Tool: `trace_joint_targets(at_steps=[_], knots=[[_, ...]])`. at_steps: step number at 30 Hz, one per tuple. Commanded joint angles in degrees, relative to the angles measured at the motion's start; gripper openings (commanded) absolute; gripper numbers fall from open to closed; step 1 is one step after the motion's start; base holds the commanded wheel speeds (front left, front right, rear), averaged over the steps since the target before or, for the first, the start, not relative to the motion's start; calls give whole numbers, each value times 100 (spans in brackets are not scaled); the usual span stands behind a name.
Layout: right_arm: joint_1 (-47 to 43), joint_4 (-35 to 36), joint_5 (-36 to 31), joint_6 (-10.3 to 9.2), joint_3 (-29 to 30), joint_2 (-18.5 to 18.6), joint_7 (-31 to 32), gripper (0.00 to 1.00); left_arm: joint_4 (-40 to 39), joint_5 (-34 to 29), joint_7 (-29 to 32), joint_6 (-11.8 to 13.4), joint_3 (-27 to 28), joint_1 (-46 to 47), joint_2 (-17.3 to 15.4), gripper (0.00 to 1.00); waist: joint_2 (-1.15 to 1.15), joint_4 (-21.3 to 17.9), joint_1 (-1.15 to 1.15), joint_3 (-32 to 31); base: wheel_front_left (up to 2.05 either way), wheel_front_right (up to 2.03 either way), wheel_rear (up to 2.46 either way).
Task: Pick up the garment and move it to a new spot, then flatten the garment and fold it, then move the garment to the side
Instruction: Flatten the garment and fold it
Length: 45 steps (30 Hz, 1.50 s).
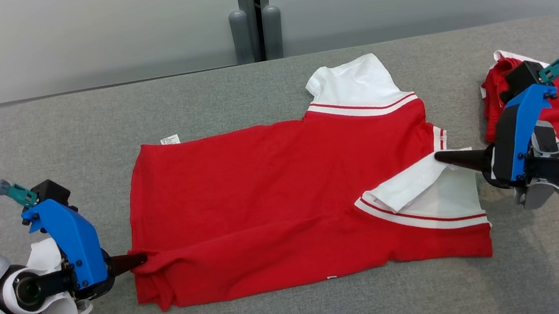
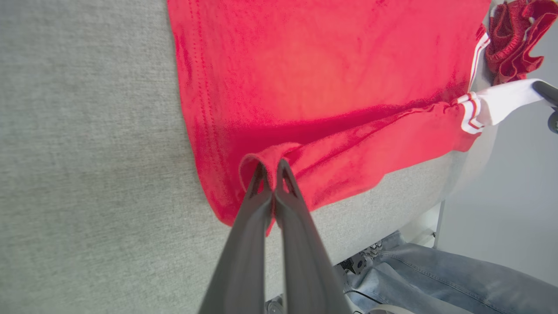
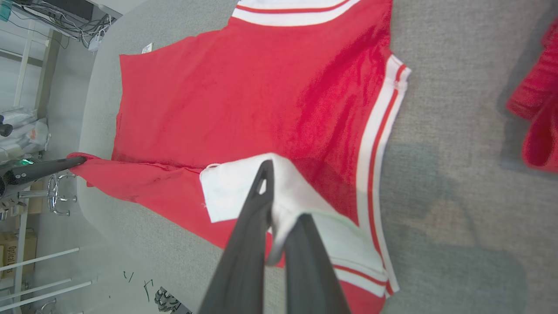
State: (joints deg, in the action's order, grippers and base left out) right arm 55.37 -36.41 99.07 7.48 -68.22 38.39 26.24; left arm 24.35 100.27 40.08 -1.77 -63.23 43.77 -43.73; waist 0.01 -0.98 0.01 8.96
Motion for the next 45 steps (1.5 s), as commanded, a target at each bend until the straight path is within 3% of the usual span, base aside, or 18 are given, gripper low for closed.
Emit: trace_joint_targets(at_steps=[1,2,3,4,11,14,18,20,23,25,30,35,40,45], knots=[[69,-62,-41,3,24,-83,-67,0,126,-60,-69,-42,14,78,54,74,-1,-11,-1,-12,0,0,0],[39,-110,-59,3,60,-120,-142,33,206,-63,-104,-82,20,61,111,100,-1,-17,-1,-25,0,0,0],[10,-149,-90,3,90,-148,-228,49,293,-82,-173,-115,43,52,152,100,-1,-19,-1,-43,0,0,0],[-30,-176,-115,3,106,-178,-311,100,371,-133,-247,-142,47,46,177,100,-1,-20,-1,-65,0,0,0],[-238,31,-600,3,281,-183,-1409,100,676,-566,-1062,-437,92,-72,256,100,-1,-44,-1,-263,0,0,0],[-381,258,-919,3,376,-107,-2224,100,694,-958,-1779,-508,133,-131,220,100,-1,-38,-1,-360,0,0,0],[-685,512,-1367,3,451,-54,-3445,100,706,-1537,-3178,-521,280,-287,250,100,-1,-17,-1,-478,0,0,0],[-853,518,-1621,2,479,-21,-3918,100,685,-1847,-3892,-408,312,-419,322,100,-1,-4,-1,-515,0,0,0],[-1187,427,-1936,3,789,-112,-4132,100,607,-2227,-4775,-90,313,-667,451,100,-1,33,-1,-576,0,0,0],[-1392,438,-2287,3,1473,-218,-4145,100,543,-2432,-5196,191,326,-817,501,100,-1,40,-1,-590,0,0,0],[-2439,649,-3567,3,3141,-661,-4145,100,240,-2927,-5523,891,671,-1287,685,100,-1,56,-1,-635,0,0,0],[-3496,1013,-4713,3,4378,-1125,-4145,100,-448,-4099,-5529,1459,1931,-2115,1017,100,-1,80,-1,-655,0,0,0],[-4238,1148,-5454,2,4997,-1455,-4146,100,-887,-5072,-5532,1685,2749,-3072,1455,100,-1,92,-1,-694,0,0,0],[-4595,1067,-6078,3,5358,-1744,-4147,100,-834,-5638,-5533,1599,3059,-3622,1756,100,-1,79,-1,-687,0,0,0]])
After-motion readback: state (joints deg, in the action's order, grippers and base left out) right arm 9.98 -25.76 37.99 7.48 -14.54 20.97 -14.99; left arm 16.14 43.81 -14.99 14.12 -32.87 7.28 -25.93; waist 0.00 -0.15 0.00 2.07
